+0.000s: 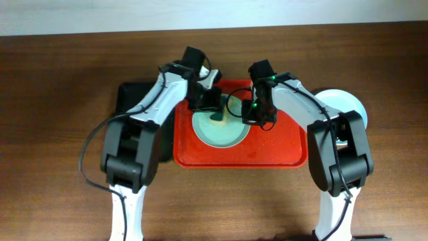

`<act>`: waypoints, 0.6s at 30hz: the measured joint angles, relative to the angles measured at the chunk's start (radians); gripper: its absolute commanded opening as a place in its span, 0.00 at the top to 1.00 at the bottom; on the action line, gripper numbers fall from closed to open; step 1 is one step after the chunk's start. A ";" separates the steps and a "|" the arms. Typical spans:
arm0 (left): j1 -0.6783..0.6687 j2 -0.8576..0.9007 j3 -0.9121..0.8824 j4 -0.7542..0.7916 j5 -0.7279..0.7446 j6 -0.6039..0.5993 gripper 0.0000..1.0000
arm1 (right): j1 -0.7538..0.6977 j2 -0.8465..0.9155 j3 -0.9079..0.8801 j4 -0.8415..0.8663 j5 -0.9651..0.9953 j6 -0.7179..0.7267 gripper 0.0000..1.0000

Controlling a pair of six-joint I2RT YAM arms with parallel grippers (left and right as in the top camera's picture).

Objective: Clean dirty plates on tray and stack at the side
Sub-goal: 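Scrub the light-blue plate with the sponge in the left gripper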

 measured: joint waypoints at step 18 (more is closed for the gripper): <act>-0.073 -0.074 -0.166 0.080 -0.305 -0.026 1.00 | 0.000 0.000 0.000 -0.002 0.000 0.000 0.95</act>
